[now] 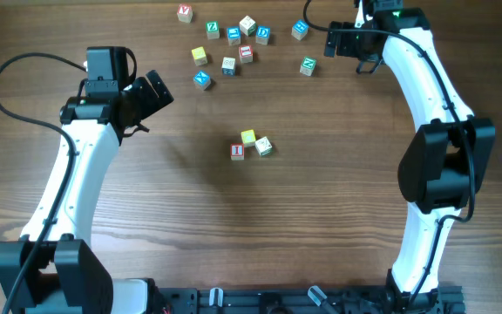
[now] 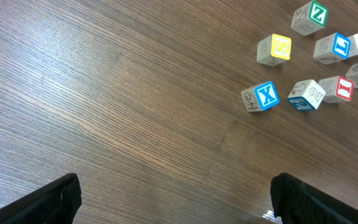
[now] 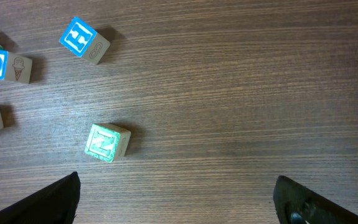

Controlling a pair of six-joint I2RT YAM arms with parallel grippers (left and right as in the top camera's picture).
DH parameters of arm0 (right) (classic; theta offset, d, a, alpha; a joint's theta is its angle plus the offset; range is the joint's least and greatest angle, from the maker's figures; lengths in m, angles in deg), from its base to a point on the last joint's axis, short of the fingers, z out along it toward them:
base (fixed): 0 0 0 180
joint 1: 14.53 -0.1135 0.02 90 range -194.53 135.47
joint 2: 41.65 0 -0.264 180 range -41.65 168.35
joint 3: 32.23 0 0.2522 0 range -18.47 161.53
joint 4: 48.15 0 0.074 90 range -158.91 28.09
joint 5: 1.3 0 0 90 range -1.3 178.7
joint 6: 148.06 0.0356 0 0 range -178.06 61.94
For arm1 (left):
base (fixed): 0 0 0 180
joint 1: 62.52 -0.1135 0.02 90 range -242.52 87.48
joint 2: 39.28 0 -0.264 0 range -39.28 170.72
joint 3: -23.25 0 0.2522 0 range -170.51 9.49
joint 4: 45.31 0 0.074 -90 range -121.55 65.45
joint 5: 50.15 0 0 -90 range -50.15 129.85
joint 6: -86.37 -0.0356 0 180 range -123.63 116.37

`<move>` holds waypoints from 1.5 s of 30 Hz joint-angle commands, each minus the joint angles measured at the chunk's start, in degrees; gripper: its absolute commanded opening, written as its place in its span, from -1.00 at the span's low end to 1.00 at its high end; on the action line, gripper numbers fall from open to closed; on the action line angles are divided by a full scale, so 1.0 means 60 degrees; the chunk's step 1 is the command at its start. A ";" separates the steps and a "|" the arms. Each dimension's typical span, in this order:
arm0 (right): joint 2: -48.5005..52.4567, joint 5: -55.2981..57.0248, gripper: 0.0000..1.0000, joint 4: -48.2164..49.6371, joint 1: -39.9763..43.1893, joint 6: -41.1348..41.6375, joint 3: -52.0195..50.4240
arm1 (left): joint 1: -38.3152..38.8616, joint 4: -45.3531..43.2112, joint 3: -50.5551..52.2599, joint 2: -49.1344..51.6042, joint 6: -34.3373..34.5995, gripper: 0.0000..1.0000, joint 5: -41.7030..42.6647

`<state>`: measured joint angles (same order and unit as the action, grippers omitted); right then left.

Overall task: Form a circle
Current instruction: 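Move the right gripper over the green N block at top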

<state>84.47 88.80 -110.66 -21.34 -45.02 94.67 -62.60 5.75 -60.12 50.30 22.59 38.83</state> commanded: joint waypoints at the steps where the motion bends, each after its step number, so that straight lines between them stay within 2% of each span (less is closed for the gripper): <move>1: -0.0149 -0.0102 0.99 0.0393 0.0004 0.0397 0.0124 | -0.0033 0.0000 -0.0004 0.0055 -0.0015 1.00 -0.0058; 3: -0.0149 -0.0776 0.99 0.0787 0.0004 0.1417 0.0124 | -0.0033 0.0000 -0.0004 0.0055 -0.0015 1.00 -0.0058; 6: -0.0149 -0.1523 0.99 0.0780 0.0004 0.3665 0.0124 | -0.0033 0.0000 -0.0004 0.0055 -0.0015 1.00 -0.0058; 8: -0.0149 -0.1322 0.99 0.0798 0.0004 0.4120 0.0124 | -0.0033 0.0000 -0.0004 0.0055 -0.0015 1.00 -0.0058; 13: -0.0146 -0.1530 0.98 0.0047 -0.0040 0.4062 0.0124 | -0.0033 0.0000 -0.0004 0.0055 -0.0015 1.00 -0.0058; 14: -0.0146 -0.1530 0.80 -0.0273 -0.0058 0.3956 0.0124 | -0.0033 0.0000 -0.0004 0.0055 -0.0015 1.00 -0.0058; 15: -0.0146 -0.1548 0.54 -0.0448 -0.0098 0.3752 0.0124 | -0.0033 0.0000 -0.0004 0.0055 -0.0015 1.00 -0.0058; 17: -0.0102 -0.1348 0.31 -0.0492 -0.0302 0.2852 0.0124 | -0.0033 0.0000 -0.0004 0.0055 -0.0015 1.00 -0.0058; 20: 0.0015 -0.0652 0.39 -0.0484 -0.0783 0.1756 0.0124 | -0.0033 0.0000 -0.0004 0.0055 -0.0015 1.00 -0.0058; 23: 0.0342 0.1147 0.67 -0.0204 -0.1428 0.0841 0.0124 | -0.0033 0.0000 -0.0004 0.0055 -0.0015 1.00 -0.0058; 27: 0.0827 0.1486 0.96 0.0346 -0.1829 -0.0178 0.0124 | -0.0033 0.0000 -0.0004 0.0055 -0.0015 1.00 -0.0058; 32: 0.1446 0.1497 0.96 0.0656 -0.1869 -0.0470 0.0124 | -0.0033 0.0000 -0.0004 0.0055 -0.0015 1.00 -0.0058; 35: 0.1858 0.1490 0.87 0.1260 -0.1778 -0.0393 0.0124 | -0.0033 0.0000 -0.0004 0.0055 -0.0015 1.00 -0.0058; 36: 0.1898 0.1450 0.70 0.1428 -0.1763 -0.0361 0.0124 | -0.0033 0.0000 -0.0004 0.0055 -0.0015 1.00 -0.0058; 40: 0.2058 0.1461 0.52 0.1770 -0.1763 0.0051 0.0124 | -0.0033 0.0000 -0.0004 0.0055 -0.0015 1.00 -0.0058; 42: 0.2073 0.1497 0.48 0.1759 -0.1759 0.0495 0.0124 | -0.0033 0.0000 -0.0004 0.0055 -0.0015 1.00 -0.0058; 45: 0.2073 0.1494 0.29 0.1723 -0.1763 0.1155 0.0124 | -0.0033 0.0000 -0.0004 0.0055 -0.0015 1.00 -0.0058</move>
<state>95.38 96.71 -100.36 -32.05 -42.64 94.67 -62.60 5.75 -60.12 50.30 22.59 38.83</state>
